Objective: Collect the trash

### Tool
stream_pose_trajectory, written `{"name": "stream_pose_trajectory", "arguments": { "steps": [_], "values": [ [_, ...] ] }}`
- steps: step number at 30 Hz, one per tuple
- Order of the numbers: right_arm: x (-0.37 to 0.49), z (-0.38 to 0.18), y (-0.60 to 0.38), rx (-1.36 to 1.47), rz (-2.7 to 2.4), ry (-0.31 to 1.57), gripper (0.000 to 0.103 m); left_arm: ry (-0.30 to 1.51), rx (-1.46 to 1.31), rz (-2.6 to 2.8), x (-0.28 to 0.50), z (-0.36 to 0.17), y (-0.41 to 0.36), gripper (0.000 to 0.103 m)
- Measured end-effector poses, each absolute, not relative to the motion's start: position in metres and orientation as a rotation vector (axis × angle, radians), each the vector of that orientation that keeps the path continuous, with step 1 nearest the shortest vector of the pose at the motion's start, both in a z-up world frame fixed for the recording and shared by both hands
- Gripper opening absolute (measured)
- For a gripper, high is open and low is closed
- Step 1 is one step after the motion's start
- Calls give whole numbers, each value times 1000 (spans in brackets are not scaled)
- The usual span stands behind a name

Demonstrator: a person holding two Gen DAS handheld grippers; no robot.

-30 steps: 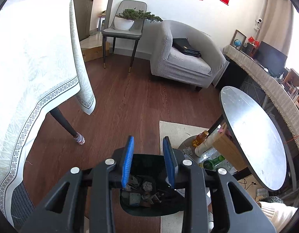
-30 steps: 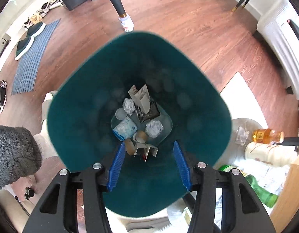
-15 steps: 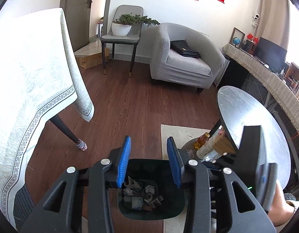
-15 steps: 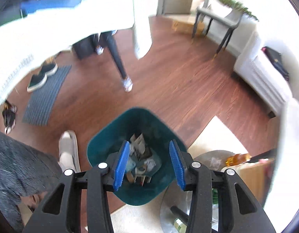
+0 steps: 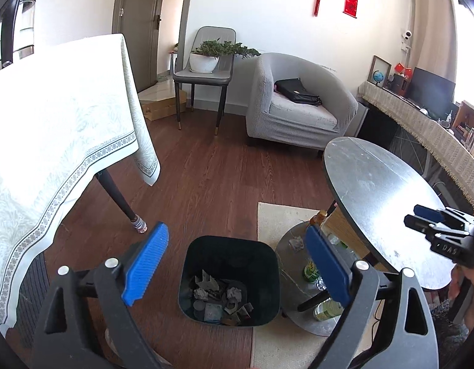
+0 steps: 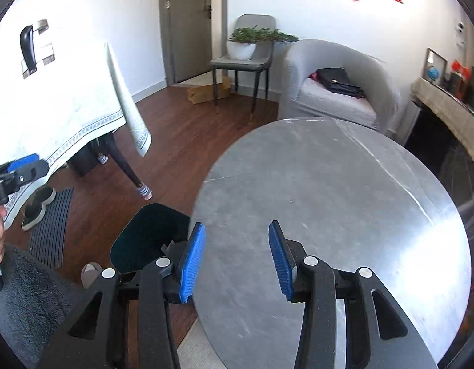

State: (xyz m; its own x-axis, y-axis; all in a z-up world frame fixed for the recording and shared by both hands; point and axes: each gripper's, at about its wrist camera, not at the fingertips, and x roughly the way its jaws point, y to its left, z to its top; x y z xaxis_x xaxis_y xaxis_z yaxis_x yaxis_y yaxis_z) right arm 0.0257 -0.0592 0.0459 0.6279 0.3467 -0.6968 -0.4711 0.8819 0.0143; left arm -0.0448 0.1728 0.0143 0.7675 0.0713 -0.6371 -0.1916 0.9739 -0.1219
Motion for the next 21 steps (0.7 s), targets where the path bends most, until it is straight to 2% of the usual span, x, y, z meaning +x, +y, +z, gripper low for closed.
{"name": "stream_pose_trajectory", "arguments": {
  "steps": [6,11,21],
  "values": [
    [9,64,-139,-79,301,703,81,667,-128,154,-68,27,144,96],
    [-4,65,-179,-16,226,702,90,596,-107,112,-76,34,124,98],
    [-36,43,-192,-60,225,713,92,606,-71,127,-71,4,105,99]
  ]
}}
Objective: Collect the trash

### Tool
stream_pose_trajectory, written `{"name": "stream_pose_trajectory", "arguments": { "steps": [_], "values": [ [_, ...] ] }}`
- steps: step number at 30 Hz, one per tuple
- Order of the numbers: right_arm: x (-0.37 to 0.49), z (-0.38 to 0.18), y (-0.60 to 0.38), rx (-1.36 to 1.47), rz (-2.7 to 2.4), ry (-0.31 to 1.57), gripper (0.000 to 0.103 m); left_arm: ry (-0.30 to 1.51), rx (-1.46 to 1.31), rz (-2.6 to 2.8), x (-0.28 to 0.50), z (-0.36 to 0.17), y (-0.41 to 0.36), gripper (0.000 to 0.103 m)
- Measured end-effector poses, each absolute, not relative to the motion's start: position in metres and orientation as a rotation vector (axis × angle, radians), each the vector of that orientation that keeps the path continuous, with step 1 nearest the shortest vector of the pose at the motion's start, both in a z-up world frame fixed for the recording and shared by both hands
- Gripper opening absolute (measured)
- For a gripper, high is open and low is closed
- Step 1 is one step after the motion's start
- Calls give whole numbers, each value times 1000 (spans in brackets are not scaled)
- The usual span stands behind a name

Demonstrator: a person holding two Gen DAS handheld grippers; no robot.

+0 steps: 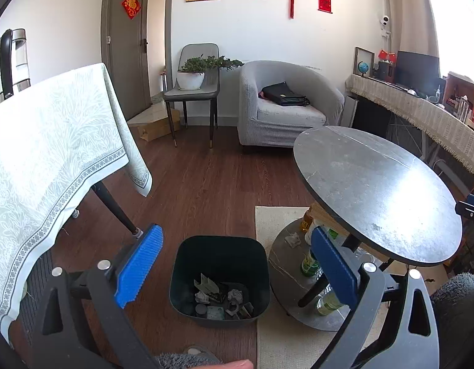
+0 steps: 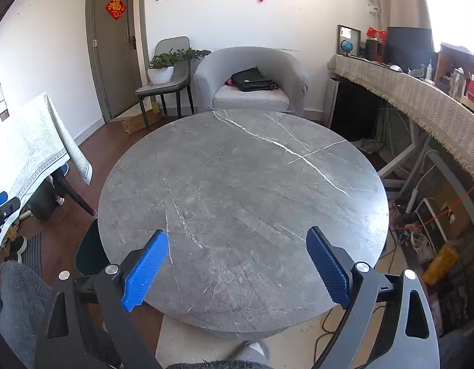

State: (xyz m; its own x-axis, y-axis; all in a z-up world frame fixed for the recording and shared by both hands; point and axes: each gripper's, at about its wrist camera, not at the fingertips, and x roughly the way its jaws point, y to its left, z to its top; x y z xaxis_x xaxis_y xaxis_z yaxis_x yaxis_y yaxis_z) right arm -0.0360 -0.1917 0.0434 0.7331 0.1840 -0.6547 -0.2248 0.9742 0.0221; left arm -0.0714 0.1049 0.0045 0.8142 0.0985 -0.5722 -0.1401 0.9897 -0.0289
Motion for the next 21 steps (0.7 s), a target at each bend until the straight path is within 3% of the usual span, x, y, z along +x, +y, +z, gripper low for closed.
{"name": "stream_pose_trajectory", "arguments": {
  "steps": [21],
  "values": [
    [-49,44,-189,-99,376,685,97,683,-106,138,-70,-10,107,99]
  ]
}}
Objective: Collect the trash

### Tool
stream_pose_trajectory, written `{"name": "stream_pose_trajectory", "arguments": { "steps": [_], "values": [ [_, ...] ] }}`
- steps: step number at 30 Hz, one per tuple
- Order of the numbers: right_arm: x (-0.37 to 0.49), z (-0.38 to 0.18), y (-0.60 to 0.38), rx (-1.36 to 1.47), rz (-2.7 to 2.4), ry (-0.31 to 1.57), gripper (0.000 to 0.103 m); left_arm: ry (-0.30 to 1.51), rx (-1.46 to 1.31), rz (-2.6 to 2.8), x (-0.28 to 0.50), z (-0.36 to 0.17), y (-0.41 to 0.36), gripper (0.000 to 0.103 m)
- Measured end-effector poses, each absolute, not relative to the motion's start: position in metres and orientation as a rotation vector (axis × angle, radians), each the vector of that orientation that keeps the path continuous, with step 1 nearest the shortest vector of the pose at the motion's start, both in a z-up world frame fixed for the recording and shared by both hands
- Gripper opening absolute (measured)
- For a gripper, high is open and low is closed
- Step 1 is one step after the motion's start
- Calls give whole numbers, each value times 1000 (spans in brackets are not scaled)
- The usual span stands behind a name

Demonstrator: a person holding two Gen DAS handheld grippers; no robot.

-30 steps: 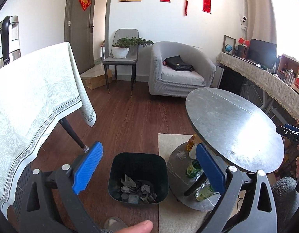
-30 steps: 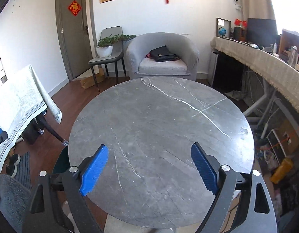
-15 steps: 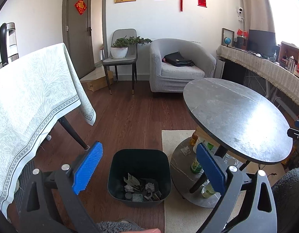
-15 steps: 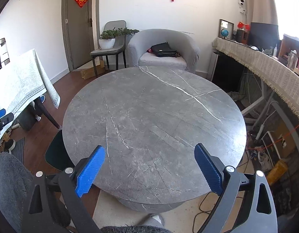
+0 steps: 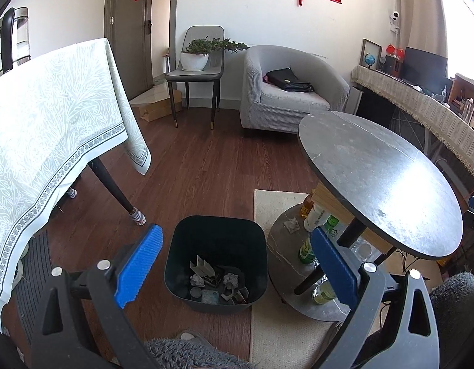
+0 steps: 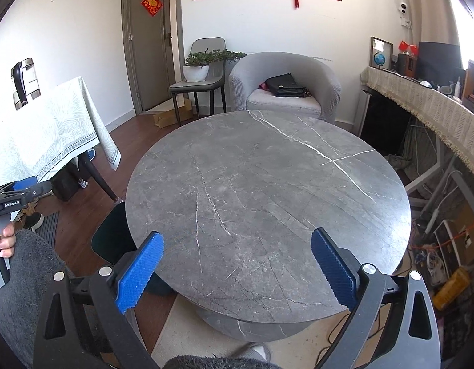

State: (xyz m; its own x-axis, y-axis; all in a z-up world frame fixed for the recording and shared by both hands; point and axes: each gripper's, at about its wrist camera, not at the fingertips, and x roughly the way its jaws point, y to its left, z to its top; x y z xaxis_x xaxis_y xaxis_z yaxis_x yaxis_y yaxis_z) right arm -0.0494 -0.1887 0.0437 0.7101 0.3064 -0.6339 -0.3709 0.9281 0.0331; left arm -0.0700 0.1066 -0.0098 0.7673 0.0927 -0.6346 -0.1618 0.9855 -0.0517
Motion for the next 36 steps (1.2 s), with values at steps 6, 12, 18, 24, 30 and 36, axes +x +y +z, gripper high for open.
{"name": "stream_pose_trajectory", "arguments": {
  "steps": [6,12,18,24,30,36],
  "values": [
    [-51,45,-185,-111,378,684,97,675,-100,134,-72,-10,106,99],
    [-52,45,-185,-117,378,684,97,675,-101,137,-72,-9,107,99],
    [-51,45,-183,-117,377,687,98,678,-103,142,-72,-10,108,99],
    [-51,45,-183,-117,376,688,98,679,-98,146,-71,-10,109,99],
    [-51,45,-183,-117,377,687,98,679,-97,145,-70,-10,109,99],
    [-51,45,-183,-117,376,688,98,678,-98,146,-71,-10,108,99]
  ]
}}
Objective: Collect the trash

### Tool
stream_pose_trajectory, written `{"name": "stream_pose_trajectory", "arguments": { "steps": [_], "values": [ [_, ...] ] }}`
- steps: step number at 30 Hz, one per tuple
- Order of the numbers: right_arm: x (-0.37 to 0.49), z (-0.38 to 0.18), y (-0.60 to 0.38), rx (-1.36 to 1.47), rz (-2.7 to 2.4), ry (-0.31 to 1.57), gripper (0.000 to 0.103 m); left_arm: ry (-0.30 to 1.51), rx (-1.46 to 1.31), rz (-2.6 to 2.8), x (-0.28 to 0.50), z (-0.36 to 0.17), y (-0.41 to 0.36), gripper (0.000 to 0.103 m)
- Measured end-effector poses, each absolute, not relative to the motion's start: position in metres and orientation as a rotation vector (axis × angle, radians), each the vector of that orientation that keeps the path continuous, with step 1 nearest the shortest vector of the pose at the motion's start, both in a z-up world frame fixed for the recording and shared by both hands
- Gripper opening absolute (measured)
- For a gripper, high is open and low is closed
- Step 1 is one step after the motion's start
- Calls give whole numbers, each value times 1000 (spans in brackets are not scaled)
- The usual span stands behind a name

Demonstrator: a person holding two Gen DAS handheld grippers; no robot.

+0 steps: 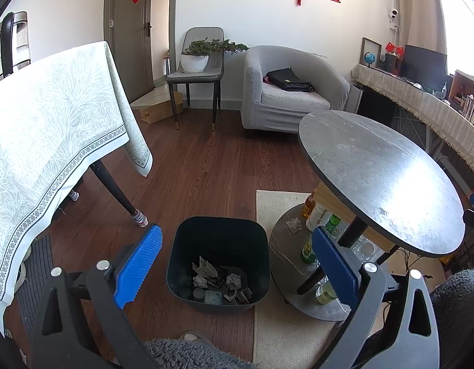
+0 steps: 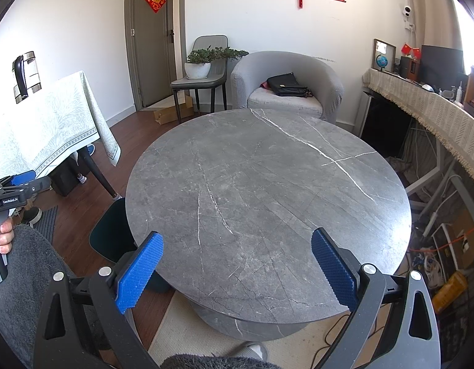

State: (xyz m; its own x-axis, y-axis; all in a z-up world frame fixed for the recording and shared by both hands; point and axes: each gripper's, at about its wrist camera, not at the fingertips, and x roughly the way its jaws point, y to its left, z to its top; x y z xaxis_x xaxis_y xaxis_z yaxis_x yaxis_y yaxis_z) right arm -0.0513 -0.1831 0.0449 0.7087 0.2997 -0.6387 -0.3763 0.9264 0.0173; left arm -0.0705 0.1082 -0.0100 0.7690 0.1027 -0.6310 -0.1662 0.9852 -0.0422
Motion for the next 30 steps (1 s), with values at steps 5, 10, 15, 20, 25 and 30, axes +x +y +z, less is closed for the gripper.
{"name": "stream_pose_trajectory", "arguments": {
  "steps": [5,10,15,20,25,30],
  "values": [
    [-51,45,-183,-119,376,688,98,679,-98,146,-71,-10,108,99],
    [-52,44,-183,-120,374,690,98,679,-97,146,-71,-10,108,99],
    [-52,44,-183,-122,374,690,98,679,-97,146,-70,-10,108,99],
    [-52,44,-183,-122,374,690,98,680,-93,145,-70,-11,108,99],
    [-52,44,-183,-122,374,691,98,680,-93,145,-70,-12,108,99],
    [-52,44,-183,-123,374,691,98,680,-93,146,-70,-11,107,99]
  ]
}}
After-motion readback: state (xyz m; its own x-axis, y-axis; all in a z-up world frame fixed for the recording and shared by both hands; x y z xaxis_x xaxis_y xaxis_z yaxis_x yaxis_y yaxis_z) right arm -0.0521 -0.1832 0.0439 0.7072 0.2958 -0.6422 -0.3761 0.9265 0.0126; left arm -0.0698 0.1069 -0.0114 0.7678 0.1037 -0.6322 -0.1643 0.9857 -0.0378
